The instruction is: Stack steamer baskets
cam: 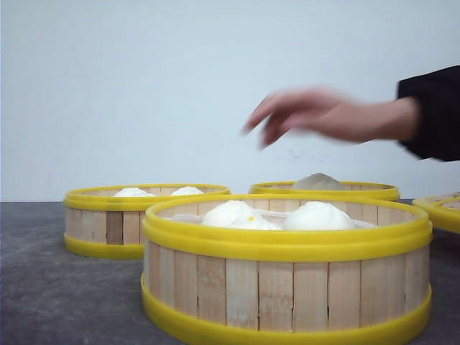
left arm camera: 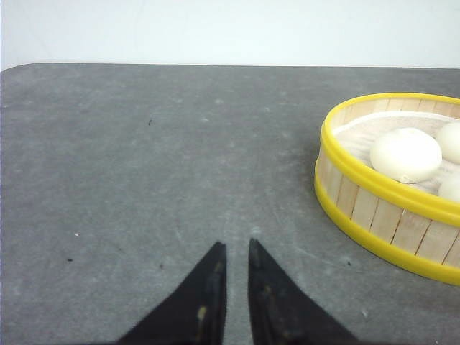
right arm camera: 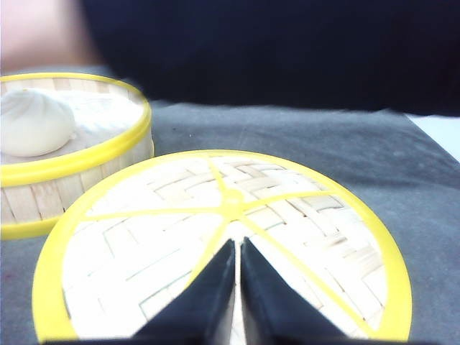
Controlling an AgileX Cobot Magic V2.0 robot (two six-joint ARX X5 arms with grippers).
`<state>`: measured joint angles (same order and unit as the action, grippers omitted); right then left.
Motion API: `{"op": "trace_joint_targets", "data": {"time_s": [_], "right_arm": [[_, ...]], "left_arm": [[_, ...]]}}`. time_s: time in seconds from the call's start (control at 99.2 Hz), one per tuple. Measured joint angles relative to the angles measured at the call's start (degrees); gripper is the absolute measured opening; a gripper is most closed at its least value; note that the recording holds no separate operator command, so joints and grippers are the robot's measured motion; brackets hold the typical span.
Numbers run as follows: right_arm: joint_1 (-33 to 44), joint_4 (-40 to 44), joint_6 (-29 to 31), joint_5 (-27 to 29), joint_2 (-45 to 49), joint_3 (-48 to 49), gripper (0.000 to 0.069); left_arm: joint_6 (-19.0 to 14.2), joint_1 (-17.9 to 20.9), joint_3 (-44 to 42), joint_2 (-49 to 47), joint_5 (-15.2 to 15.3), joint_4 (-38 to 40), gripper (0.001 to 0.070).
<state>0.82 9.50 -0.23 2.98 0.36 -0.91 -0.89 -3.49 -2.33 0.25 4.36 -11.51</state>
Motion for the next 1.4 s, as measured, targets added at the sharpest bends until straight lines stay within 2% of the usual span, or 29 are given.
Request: {"op": "trace_joint_targets", "data": {"time_s": [1.24, 1.31, 1.401], "right_arm": [[0.0, -0.2, 0.0, 0.0, 0.0, 0.0, 0.0005], [0.0, -0.3, 0.2, -0.1, 0.0, 0.0, 0.0005], [0.0, -0.3, 1.2, -0.3, 0.0, 0.0, 0.0005]], "left_arm": [[0.0, 0.0, 0.1, 0.0, 0.2, 0.5, 0.0028], [-1.1, 0.0, 0.4, 0.0, 0.3, 1.3, 0.0028], [-4.2, 0.0, 0.4, 0.0, 0.1, 2.1, 0.0028]]}}
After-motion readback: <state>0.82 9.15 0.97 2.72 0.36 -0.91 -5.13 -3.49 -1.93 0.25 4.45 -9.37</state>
